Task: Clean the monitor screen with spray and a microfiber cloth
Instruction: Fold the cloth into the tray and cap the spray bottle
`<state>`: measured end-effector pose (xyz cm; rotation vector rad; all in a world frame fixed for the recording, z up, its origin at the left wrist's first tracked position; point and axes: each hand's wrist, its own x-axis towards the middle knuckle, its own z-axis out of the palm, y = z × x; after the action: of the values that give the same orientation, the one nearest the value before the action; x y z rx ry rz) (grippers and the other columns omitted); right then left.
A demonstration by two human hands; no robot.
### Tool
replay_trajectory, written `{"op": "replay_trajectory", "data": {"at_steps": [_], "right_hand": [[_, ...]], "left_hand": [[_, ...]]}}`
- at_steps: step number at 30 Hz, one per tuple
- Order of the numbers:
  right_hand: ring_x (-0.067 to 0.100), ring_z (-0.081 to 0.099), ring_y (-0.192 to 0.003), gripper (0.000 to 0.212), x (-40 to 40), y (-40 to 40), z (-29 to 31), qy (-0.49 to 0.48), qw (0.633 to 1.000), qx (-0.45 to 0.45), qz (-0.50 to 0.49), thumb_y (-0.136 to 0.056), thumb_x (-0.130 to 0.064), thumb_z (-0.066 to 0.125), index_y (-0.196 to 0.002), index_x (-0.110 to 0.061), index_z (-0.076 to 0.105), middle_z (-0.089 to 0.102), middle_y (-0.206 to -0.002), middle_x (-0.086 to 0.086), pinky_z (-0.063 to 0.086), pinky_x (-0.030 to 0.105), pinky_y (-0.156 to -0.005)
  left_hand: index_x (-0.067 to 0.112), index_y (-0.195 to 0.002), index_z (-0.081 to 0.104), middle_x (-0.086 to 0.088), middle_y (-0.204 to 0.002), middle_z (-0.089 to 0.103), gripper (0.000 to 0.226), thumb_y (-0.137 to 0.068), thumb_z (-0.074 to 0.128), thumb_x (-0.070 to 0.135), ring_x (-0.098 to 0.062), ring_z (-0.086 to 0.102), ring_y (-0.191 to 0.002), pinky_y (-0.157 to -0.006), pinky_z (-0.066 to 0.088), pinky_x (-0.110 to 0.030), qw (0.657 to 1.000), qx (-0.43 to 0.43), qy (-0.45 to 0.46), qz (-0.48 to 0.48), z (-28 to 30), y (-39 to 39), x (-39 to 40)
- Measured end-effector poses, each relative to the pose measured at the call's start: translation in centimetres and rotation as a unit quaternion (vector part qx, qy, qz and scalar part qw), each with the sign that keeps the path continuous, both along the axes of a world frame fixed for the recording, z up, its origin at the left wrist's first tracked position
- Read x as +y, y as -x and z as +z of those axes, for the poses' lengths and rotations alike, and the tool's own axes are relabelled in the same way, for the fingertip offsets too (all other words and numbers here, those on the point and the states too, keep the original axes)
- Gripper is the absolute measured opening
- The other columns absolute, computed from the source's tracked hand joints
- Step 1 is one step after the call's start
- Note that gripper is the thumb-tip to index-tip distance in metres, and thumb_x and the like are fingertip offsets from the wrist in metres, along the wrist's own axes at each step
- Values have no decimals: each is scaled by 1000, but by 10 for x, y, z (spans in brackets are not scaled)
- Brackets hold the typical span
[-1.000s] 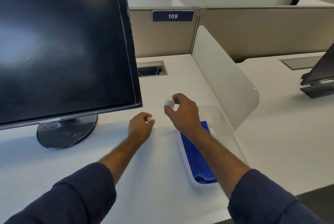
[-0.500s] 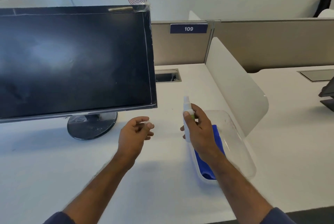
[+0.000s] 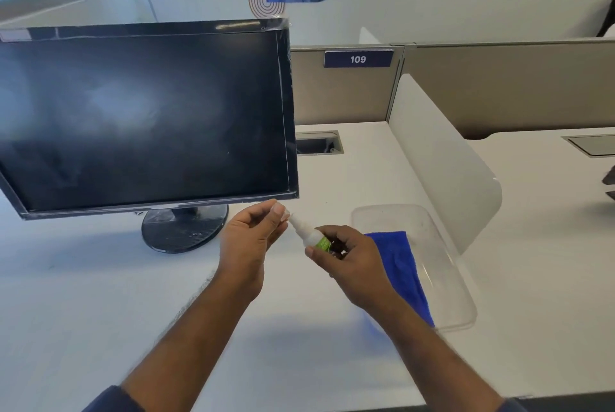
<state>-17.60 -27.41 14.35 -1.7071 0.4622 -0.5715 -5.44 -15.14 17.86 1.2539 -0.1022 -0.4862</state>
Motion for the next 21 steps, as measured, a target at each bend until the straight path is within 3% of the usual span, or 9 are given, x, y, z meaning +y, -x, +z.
{"op": "replay_trajectory", "data": {"at_steps": [6,9,15,21], "right_hand": [[7,60,-78,27,1,-2,6,34,999,-10,7,-81,-34,79,-107,-28,71,66,-91,-10,53,21,-66],[7,60,-81,22,2,-4,10,59,998,-9,8,-83,-39,76,-102,-42,66,64,-91,-18,57,27,-66],[13,59,-75,25,1,-5,11,70,997,-9,22,-87,-38,73,-109,-26,71,64,-86,-11,57,36,-64],[11,60,-61,14,3,-6,14,-55,997,-14,53,-90,-32,71,-103,-28,74,68,-76,5,50,26,-49]], "left_hand": [[16,-96,76,-1,-95,77,30,-68,73,27,-22,73,-94,-74,59,-24,1000,-18,-11,-9,2,8,-4],[13,-97,76,-2,-96,77,30,-70,73,24,-23,73,-95,-76,60,-26,1000,-21,-9,-16,3,11,-4],[14,-98,75,-4,-99,76,28,-72,72,24,-23,73,-95,-78,60,-28,999,-35,-1,-20,2,14,-3],[15,-98,75,-3,-99,75,22,-77,70,22,-24,72,-97,-82,60,-31,999,-33,-5,-32,2,12,-6]]}}
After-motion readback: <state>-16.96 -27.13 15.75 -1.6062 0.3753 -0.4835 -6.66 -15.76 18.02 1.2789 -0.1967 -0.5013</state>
